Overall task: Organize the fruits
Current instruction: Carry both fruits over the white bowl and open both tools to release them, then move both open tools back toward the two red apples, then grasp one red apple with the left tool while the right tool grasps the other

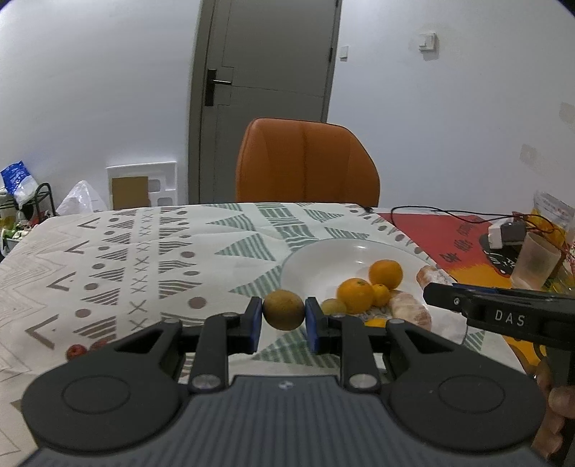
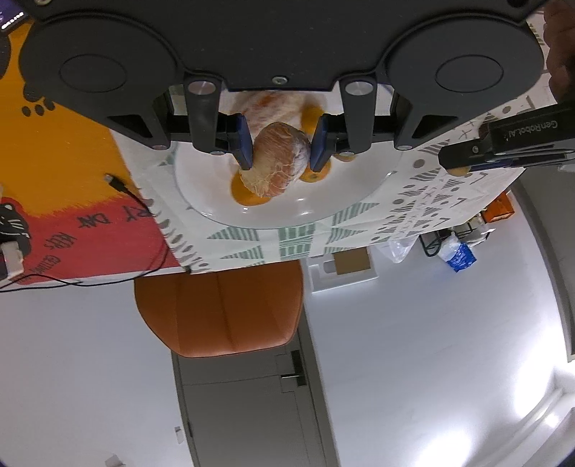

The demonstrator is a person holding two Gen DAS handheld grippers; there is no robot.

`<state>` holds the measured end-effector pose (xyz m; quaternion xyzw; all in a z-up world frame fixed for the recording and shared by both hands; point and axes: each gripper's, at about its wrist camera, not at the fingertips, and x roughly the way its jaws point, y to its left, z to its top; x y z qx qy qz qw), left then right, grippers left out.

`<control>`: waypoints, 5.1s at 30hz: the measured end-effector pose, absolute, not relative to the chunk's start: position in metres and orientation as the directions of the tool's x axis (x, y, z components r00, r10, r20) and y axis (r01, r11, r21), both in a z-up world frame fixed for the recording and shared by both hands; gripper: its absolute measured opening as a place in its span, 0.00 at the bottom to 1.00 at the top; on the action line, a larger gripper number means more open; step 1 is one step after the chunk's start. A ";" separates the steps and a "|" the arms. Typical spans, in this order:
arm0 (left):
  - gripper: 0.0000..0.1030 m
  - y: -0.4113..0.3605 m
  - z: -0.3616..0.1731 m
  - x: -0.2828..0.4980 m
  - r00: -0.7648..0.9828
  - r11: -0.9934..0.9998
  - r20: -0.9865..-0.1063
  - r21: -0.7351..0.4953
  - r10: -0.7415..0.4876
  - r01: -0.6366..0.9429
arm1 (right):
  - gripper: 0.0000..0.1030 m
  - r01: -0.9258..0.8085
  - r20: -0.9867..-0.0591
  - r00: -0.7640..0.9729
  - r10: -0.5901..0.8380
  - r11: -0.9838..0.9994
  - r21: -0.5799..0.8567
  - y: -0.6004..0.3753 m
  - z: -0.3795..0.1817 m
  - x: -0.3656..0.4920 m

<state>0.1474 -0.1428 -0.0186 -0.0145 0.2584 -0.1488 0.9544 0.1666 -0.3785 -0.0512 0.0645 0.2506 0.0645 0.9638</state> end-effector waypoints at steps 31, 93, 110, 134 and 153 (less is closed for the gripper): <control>0.38 -0.156 -0.022 0.154 0.810 0.963 -0.524 -0.087 -0.262 0.255 | 0.43 -0.121 -0.475 0.856 0.206 0.972 0.203 -0.385 -0.055 0.164; 0.30 0.007 -0.055 0.149 0.821 0.987 -0.567 -0.159 -0.066 -0.031 | 0.95 -0.368 -0.509 0.769 0.388 0.919 0.144 -0.233 -0.066 0.177; 0.22 0.014 -0.067 0.171 0.808 0.983 -0.581 -0.185 -0.097 -0.015 | 0.95 -0.379 -0.534 0.758 0.374 0.919 0.105 -0.211 -0.066 0.191; 0.22 0.065 -0.050 0.149 0.829 0.980 -0.559 -0.174 -0.019 -0.095 | 0.63 -0.500 -0.576 0.673 0.464 0.859 0.107 -0.154 -0.079 0.207; 0.22 0.075 -0.051 0.143 0.828 0.977 -0.561 -0.184 -0.012 -0.110 | 0.22 -0.516 -0.609 0.642 0.467 0.850 0.108 -0.137 -0.091 0.218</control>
